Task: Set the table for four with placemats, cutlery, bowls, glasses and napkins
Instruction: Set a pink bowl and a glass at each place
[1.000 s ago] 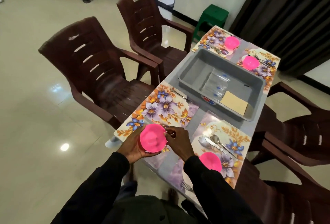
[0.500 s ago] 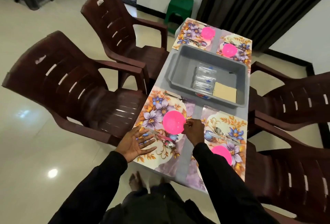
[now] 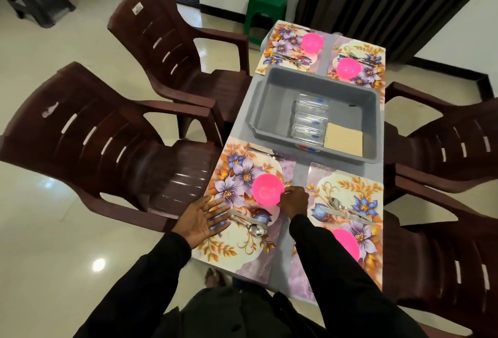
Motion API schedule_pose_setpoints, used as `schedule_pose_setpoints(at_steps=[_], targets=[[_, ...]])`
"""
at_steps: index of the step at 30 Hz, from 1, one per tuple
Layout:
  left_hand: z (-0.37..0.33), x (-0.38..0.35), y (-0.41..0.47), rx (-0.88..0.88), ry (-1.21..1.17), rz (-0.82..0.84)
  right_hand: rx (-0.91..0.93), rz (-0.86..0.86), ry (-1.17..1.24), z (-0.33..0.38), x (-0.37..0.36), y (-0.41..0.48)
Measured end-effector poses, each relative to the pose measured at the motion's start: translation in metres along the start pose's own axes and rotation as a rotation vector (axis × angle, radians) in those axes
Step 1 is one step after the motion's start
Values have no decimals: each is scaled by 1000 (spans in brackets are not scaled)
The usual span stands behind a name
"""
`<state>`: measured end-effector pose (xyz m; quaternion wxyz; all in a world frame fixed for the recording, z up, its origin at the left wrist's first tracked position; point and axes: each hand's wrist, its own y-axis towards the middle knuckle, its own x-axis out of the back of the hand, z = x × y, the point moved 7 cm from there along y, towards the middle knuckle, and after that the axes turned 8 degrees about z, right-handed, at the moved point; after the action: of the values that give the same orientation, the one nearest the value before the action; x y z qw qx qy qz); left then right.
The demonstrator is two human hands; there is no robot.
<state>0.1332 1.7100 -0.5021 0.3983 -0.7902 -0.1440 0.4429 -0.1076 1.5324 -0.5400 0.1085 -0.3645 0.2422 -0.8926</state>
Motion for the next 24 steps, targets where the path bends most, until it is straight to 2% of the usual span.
schedule_pose_setpoints(at_steps=[6, 14, 19, 24], targets=[[-8, -19, 17, -19, 56, -13, 100, 47, 62, 2, 1, 7], [-30, -47, 49, -79, 139, -25, 176, -53, 76, 7, 35, 19], [-63, -84, 72, -201, 321, -5, 188, -119, 142, 22, 79, 45], [-102, -121, 103, -291, 417, -24, 307, -234, -27, 69, 130, 78]])
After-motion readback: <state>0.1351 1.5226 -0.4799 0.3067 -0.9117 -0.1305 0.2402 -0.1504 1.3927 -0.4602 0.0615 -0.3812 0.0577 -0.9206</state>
